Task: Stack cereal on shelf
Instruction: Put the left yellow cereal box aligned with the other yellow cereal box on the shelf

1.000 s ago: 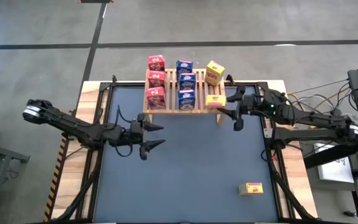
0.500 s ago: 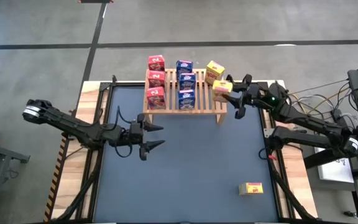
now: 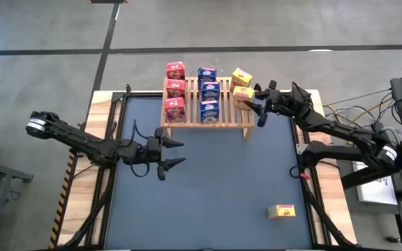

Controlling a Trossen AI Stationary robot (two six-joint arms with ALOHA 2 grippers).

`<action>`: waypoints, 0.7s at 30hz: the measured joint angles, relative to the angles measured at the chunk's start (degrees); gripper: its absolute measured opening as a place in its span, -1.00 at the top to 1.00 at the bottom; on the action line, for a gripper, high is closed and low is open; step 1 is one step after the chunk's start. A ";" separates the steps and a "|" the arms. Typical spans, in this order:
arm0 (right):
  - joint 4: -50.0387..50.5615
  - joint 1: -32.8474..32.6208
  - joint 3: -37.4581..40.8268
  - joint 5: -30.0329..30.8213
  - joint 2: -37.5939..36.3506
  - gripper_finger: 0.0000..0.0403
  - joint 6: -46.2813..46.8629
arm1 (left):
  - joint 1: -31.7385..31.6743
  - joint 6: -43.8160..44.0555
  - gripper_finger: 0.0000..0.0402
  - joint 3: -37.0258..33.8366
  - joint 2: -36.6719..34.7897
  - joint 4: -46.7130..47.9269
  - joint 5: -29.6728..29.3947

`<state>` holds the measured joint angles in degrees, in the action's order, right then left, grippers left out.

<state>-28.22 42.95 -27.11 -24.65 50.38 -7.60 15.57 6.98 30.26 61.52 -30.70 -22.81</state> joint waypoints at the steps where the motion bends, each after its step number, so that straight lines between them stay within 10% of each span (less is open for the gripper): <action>1: -0.01 0.33 0.00 0.00 0.54 0.17 -0.23 | 0.00 0.00 -0.25 0.01 0.15 0.00 0.00; 21: -0.88 5.47 0.00 0.28 2.24 0.17 -2.16 | -0.01 0.55 -0.25 0.01 0.96 -0.19 -0.08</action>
<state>-29.10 48.42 -27.11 -24.37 52.62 -9.76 15.56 7.53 30.27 62.48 -30.88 -22.88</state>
